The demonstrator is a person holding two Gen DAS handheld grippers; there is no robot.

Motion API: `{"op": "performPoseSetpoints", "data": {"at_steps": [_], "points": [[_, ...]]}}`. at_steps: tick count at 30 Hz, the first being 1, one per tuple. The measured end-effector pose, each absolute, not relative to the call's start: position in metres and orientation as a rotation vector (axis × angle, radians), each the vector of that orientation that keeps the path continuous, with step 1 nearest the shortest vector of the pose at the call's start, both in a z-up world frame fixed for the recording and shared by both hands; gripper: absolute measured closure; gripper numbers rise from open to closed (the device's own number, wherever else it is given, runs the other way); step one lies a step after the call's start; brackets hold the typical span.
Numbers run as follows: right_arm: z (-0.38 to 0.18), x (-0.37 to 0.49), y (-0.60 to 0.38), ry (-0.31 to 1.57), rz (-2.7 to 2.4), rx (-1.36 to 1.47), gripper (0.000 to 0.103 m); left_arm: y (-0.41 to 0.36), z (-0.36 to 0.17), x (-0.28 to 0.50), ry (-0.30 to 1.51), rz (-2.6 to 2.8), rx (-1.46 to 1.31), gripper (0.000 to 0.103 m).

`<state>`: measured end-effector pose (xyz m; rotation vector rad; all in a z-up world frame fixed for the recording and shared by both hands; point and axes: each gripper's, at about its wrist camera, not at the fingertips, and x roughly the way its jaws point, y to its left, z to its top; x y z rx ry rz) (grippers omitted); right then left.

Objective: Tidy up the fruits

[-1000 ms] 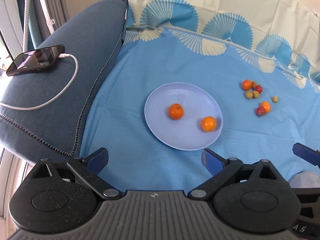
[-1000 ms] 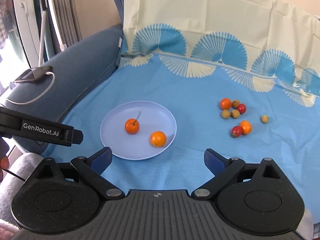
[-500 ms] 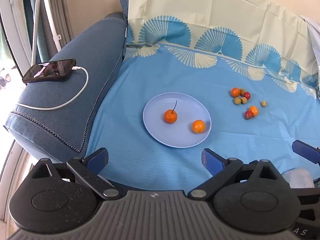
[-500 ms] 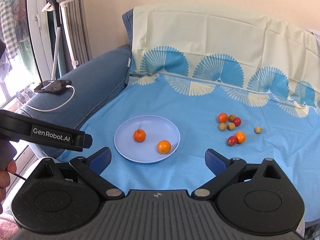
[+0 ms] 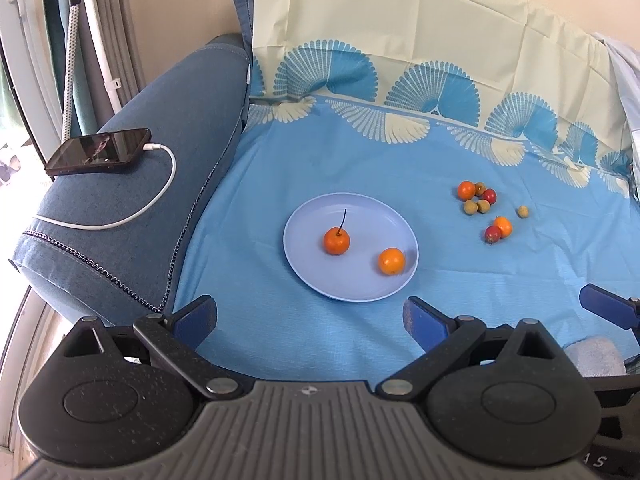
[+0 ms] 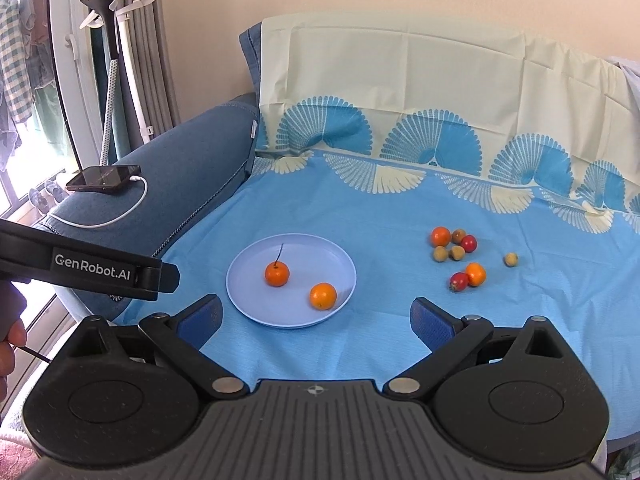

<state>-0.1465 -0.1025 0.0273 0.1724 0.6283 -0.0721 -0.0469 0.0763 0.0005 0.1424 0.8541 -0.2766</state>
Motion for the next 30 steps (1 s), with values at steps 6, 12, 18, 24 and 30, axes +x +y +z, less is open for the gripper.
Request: {"op": "performPoseSetpoints", "data": {"at_steps": [6, 12, 18, 24, 30], "points": [[0.024, -0.143, -0.103, 0.638, -0.072, 0.177, 0.003, 0.074, -0.002, -0.046, 0.856, -0.280, 0.155, 0.003], [0.019, -0.141, -0.107, 0.649, -0.074, 0.186, 0.003, 0.070, -0.004, -0.042, 0.860, -0.284, 0.159, 0.003], [0.016, -0.136, -0.111, 0.649, -0.082, 0.200, 0.003, 0.065, -0.004, -0.038, 0.859, -0.282, 0.162, 0.003], [0.010, -0.129, -0.117, 0.663, -0.080, 0.211, 0.003, 0.055, -0.008, -0.026, 0.878, -0.283, 0.173, 0.003], [-0.002, -0.119, -0.128, 0.692, -0.093, 0.241, 0.003, 0.036, -0.016, -0.008, 0.902, -0.296, 0.189, 0.003]]}}
